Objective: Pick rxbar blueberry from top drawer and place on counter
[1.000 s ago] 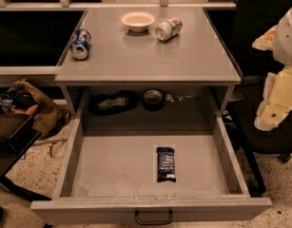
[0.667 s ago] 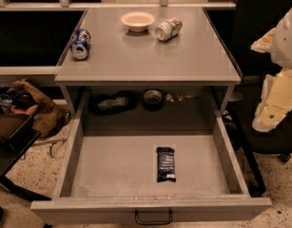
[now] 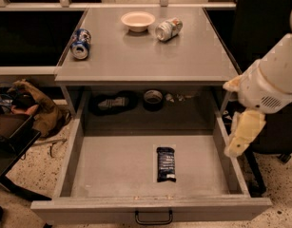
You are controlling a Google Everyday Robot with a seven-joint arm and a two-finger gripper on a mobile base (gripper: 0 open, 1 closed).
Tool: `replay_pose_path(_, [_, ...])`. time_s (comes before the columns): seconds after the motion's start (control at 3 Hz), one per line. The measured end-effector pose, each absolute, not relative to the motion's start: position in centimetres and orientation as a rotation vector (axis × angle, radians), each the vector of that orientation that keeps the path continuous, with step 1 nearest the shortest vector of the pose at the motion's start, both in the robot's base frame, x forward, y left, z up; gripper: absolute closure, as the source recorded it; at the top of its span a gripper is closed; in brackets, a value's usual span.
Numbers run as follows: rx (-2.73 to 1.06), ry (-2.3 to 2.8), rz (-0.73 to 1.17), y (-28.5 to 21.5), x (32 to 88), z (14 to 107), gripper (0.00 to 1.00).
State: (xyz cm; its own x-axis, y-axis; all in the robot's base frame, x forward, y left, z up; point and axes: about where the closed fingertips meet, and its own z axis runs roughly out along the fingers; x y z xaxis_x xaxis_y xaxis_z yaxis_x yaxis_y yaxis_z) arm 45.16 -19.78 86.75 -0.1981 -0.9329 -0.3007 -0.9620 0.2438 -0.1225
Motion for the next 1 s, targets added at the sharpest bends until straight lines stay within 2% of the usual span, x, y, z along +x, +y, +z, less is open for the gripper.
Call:
replay_pose_path(0.33, [-1.789,2.202,0.264,-18.5,44.4,79.9,0.00])
replay_pose_path(1.0, [-1.780,2.200,0.312,-17.6,44.9,78.1,0.00])
